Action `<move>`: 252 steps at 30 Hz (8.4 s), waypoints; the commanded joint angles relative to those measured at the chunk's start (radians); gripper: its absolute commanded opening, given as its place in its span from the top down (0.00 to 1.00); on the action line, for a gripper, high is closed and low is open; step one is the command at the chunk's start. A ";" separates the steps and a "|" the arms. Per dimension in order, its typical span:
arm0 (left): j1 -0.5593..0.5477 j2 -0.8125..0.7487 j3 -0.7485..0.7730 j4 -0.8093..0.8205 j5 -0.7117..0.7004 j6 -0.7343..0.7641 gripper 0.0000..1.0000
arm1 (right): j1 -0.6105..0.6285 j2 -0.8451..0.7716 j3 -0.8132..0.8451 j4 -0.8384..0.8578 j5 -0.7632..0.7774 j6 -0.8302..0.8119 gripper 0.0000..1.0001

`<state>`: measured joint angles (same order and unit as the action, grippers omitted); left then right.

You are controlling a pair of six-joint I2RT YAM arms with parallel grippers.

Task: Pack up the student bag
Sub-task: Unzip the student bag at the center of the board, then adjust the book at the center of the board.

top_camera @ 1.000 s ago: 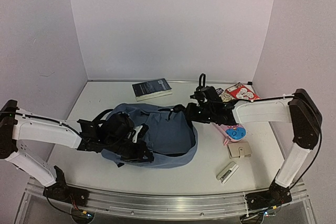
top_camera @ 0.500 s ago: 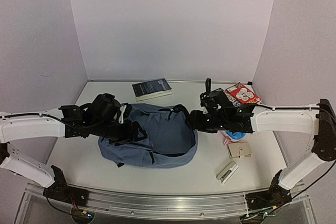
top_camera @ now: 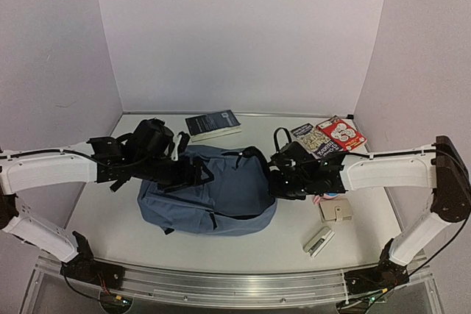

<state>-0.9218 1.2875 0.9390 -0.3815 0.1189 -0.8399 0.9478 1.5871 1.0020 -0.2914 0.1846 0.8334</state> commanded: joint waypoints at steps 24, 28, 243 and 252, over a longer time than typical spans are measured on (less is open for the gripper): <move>-0.008 0.768 0.594 0.244 0.185 0.058 0.36 | -0.105 -0.259 -0.371 0.516 -0.283 0.119 1.00; -0.008 0.803 0.599 0.288 0.225 0.048 0.33 | -0.106 -0.248 -0.368 0.521 -0.291 0.116 1.00; 0.709 1.129 1.010 0.125 0.473 0.060 0.28 | -0.459 0.697 0.773 0.338 -0.456 -0.232 0.17; 0.699 1.251 1.115 0.116 0.544 0.024 0.38 | -0.459 0.764 0.810 0.397 -0.492 -0.185 0.18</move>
<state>-0.2151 2.5012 1.9847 -0.2852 0.6139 -0.7899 0.4931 2.3176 1.7754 0.0434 -0.2822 0.6209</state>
